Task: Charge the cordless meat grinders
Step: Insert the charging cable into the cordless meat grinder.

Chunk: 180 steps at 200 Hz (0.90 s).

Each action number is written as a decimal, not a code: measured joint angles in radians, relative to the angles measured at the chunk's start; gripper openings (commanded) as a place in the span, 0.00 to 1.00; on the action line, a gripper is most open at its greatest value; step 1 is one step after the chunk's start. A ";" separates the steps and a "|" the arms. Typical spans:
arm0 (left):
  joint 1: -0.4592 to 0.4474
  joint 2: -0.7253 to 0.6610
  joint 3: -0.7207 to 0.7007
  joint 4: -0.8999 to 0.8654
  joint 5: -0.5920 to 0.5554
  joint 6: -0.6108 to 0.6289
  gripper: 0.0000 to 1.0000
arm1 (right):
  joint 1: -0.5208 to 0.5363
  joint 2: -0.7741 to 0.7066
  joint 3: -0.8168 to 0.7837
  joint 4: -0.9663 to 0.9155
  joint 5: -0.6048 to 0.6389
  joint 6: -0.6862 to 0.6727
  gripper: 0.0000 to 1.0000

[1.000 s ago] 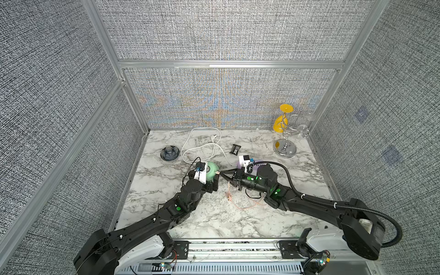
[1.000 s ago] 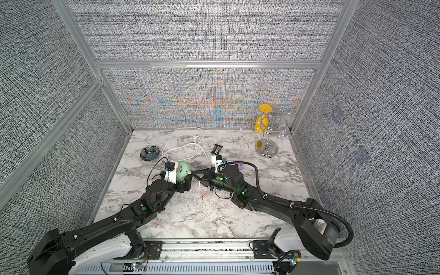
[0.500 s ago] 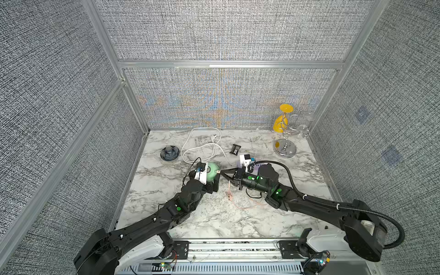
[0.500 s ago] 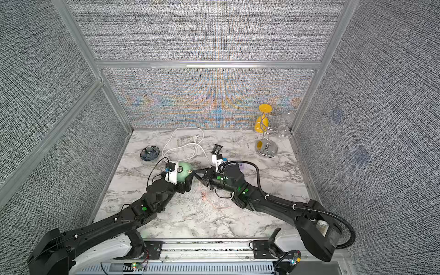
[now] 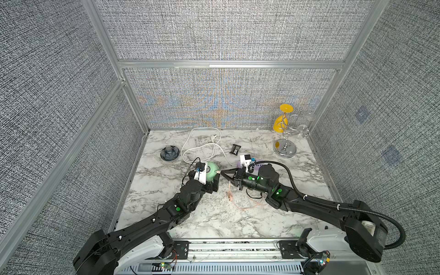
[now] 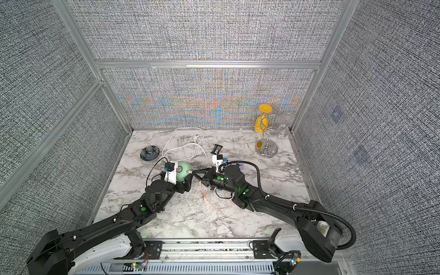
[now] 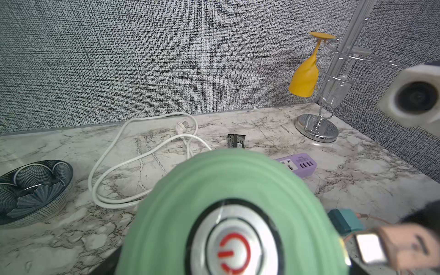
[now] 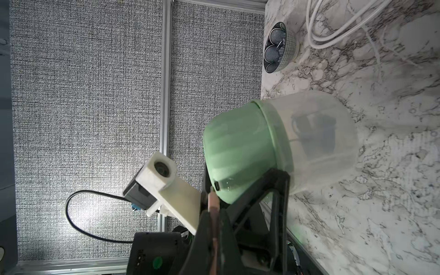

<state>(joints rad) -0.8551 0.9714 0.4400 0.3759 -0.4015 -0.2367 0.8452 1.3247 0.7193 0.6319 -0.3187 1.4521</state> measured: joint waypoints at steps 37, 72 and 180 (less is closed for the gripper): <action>0.000 0.000 0.000 -0.003 -0.001 -0.001 0.74 | 0.000 0.019 0.002 0.009 0.000 0.001 0.00; 0.000 0.002 0.000 -0.007 -0.008 -0.006 0.74 | 0.002 0.031 0.010 0.014 -0.001 0.002 0.00; 0.002 0.041 0.006 -0.012 -0.029 -0.003 0.72 | 0.005 0.078 0.031 0.016 0.001 0.018 0.00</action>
<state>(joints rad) -0.8528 1.0126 0.4465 0.3637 -0.4309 -0.2401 0.8505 1.4025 0.7506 0.6476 -0.3180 1.4696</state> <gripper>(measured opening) 0.905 0.056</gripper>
